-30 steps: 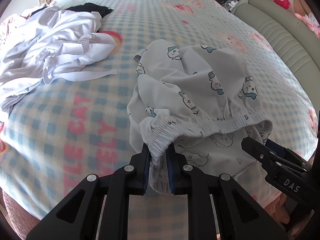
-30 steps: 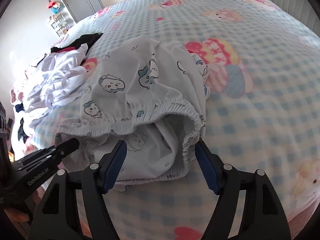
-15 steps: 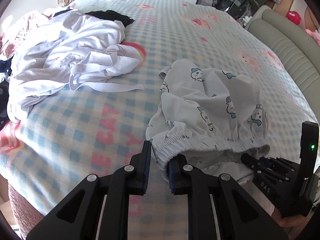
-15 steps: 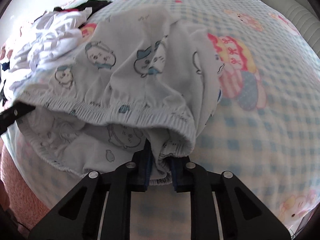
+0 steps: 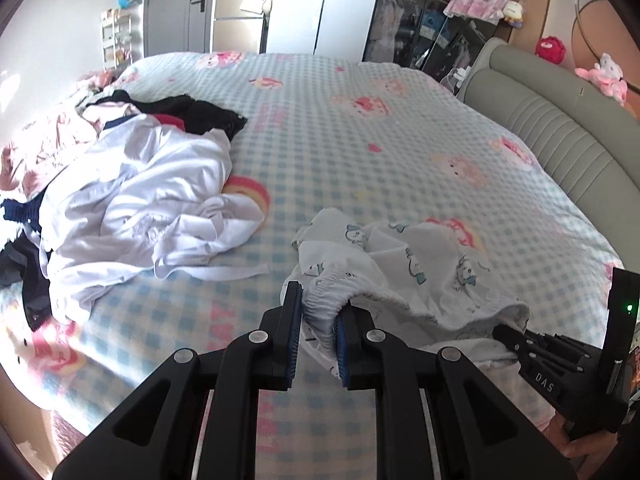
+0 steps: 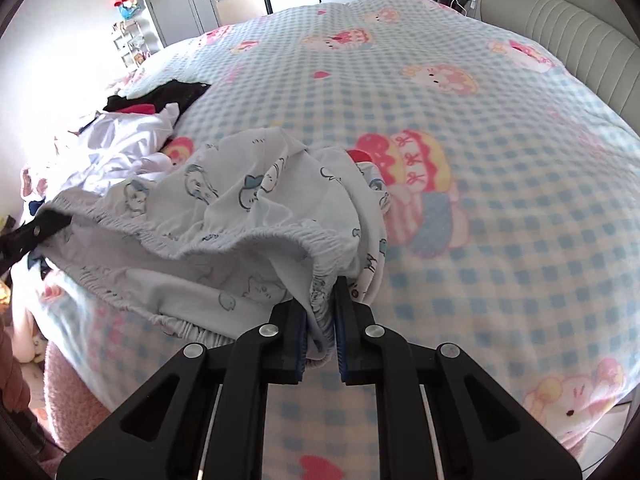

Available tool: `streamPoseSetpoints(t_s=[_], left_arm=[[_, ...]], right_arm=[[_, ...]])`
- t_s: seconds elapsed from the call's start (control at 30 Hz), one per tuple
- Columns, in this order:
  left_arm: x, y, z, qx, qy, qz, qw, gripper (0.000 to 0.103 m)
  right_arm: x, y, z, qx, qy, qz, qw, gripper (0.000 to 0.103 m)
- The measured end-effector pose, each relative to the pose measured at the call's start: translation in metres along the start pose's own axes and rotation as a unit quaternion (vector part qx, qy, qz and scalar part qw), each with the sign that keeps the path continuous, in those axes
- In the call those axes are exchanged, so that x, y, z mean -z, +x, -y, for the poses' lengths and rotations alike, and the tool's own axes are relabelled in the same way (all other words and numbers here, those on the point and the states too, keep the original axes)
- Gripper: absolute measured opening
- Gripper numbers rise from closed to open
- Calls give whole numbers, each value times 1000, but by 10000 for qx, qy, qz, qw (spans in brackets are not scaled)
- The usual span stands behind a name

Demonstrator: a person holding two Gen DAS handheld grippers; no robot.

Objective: Fold clothes

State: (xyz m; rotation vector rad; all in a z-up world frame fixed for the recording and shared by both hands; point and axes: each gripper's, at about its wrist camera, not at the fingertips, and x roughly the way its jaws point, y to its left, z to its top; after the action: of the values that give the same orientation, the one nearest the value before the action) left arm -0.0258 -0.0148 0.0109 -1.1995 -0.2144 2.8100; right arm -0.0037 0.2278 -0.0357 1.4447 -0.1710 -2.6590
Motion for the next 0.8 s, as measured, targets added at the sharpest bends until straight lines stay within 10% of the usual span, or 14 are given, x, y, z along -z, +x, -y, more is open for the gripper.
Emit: streamPoseSetpoints(t_s=[0.8], left_arm=[[27,16,-7,-415,136,-545,9976,16]], right_arm=[[8,1,-2,122,57,88,9999,11]])
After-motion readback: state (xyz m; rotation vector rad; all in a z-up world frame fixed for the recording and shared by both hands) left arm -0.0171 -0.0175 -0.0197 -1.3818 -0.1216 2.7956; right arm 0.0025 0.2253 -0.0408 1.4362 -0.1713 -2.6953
